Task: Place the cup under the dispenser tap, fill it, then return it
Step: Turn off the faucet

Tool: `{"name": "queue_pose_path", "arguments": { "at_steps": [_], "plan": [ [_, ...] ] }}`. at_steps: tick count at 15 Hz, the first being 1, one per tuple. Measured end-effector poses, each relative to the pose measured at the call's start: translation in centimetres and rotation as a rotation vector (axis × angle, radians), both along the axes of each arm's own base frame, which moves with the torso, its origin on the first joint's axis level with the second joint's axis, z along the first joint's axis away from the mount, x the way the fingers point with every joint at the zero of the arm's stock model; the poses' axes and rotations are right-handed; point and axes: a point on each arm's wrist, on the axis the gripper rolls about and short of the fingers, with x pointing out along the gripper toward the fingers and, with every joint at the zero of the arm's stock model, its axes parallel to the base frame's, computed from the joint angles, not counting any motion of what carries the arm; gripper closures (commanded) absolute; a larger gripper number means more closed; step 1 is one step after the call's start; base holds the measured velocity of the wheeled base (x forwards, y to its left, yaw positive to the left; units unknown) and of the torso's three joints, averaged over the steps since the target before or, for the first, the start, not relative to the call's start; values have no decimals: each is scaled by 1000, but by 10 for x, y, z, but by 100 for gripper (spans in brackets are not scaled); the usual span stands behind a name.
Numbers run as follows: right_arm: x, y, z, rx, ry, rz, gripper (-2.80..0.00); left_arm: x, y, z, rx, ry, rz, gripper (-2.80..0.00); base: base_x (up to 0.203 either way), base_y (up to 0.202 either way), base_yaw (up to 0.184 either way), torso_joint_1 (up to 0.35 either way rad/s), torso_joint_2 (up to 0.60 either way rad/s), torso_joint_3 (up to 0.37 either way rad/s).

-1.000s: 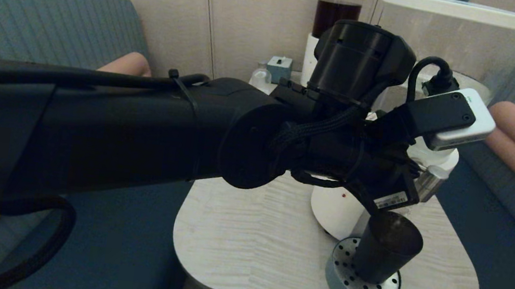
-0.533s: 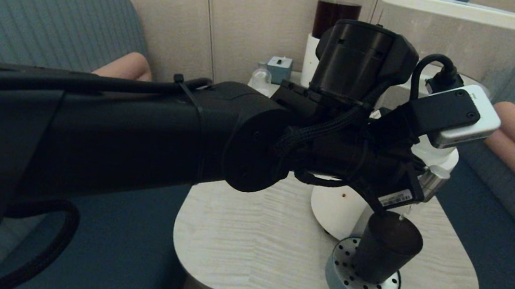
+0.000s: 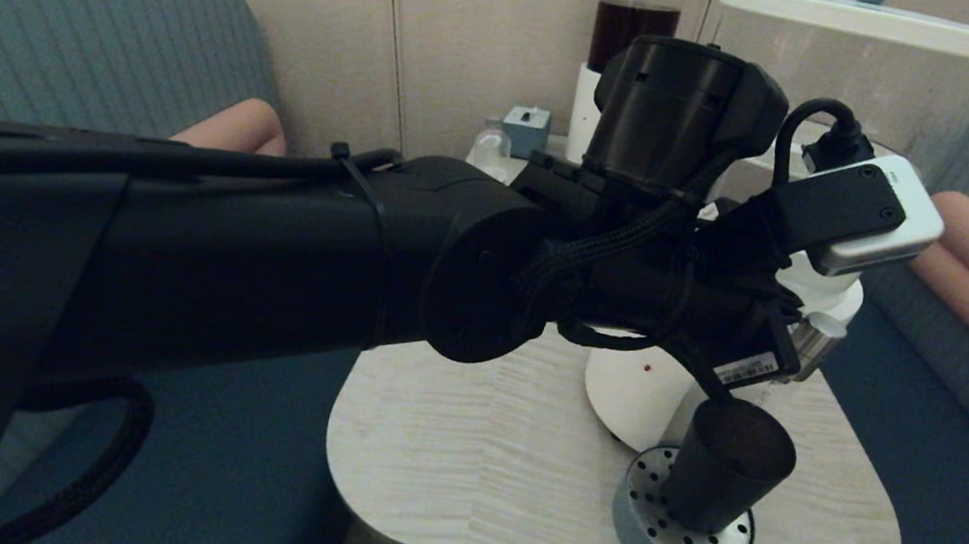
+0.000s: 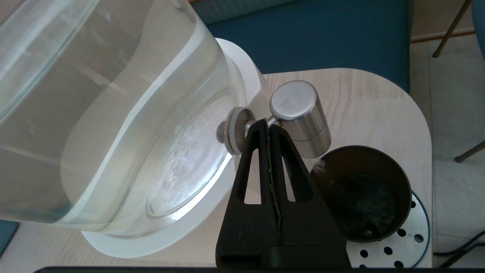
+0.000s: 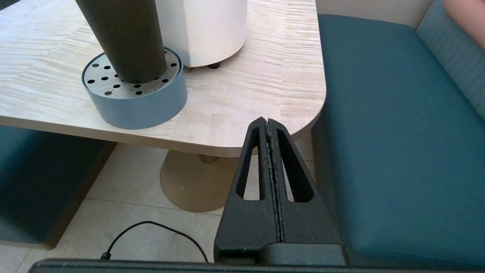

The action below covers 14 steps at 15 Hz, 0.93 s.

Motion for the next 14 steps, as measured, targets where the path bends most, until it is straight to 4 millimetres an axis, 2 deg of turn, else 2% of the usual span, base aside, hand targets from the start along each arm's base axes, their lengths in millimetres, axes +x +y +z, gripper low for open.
{"name": "queue_pose_path", "arguments": {
  "at_steps": [14],
  "plan": [
    [0,0,0,0,0,0,0,4,-6,-5,-14,-37,-10,0,0,0,0,0,0,0]
  ]
}}
